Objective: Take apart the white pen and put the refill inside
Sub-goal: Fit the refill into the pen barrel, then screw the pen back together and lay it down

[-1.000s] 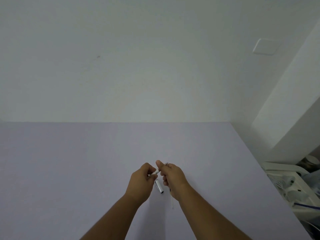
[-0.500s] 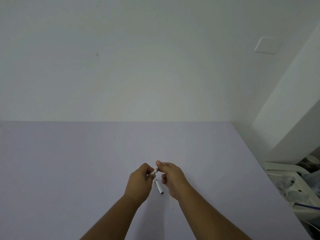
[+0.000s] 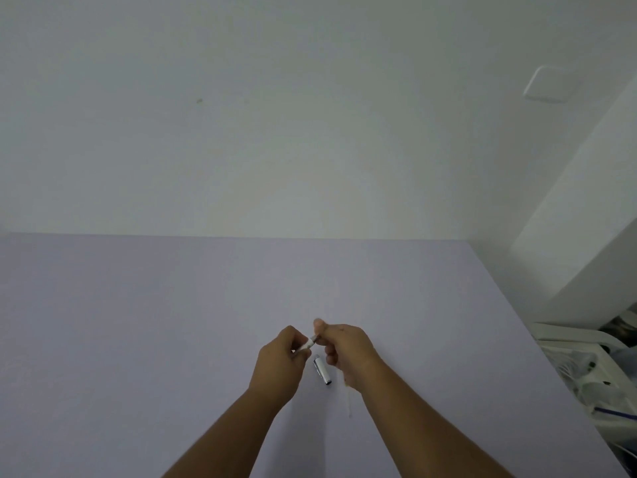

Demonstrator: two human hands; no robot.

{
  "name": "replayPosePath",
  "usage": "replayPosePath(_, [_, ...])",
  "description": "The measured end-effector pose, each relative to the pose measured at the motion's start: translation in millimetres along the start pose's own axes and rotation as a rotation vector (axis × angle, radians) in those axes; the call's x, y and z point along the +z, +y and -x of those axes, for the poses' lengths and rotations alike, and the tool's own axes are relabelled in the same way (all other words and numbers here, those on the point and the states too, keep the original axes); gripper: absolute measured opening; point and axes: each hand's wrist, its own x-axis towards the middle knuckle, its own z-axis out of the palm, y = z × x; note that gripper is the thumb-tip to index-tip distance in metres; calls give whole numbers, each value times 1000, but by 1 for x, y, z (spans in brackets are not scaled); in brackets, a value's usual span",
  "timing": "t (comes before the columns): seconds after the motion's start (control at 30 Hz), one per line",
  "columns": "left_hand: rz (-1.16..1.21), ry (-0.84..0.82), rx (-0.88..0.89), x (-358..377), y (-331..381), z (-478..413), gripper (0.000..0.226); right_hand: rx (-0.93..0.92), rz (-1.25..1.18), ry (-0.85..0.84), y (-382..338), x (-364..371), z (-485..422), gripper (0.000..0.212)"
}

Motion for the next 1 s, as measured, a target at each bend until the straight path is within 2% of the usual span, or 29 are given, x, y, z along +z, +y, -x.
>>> replayPosePath(0.07, [134, -5, -118, -3, -7, -1, 10, -66, 107, 83, 0, -2, -8, 27])
replayPosePath(0.13, [301, -18, -259, -4, -14, -1, 8, -147, 358, 171, 6, -2, -17, 24])
replayPosePath(0.23, [493, -36, -396, -5, -26, -2, 12, -165, 731, 140, 22, 10, -26, 18])
replayPosePath(0.3, [541, -42, -439, -8, -33, -1, 10, -171, 937, 112, 36, 20, -30, 18])
replayPosePath(0.37, [595, -65, -474, -10, -38, 0, 9, -197, 1056, 129, 51, 25, -36, 21])
replayPosePath(0.5, [653, -115, -517, -11, -47, 0, 11, -182, 1068, 169, 63, 27, -43, 22])
replayPosePath(0.83, [655, -177, -497, -11, -47, 0, 11, -164, 1171, 80, 65, 22, -45, 23])
replayPosePath(0.93, [645, -190, -489, -11, -45, 0, 11, -159, 1056, 94, 63, 23, -44, 25])
replayPosePath(1.0, [646, -195, -490, -11, -45, -1, 10, -136, 846, 117, 55, 20, -42, 29])
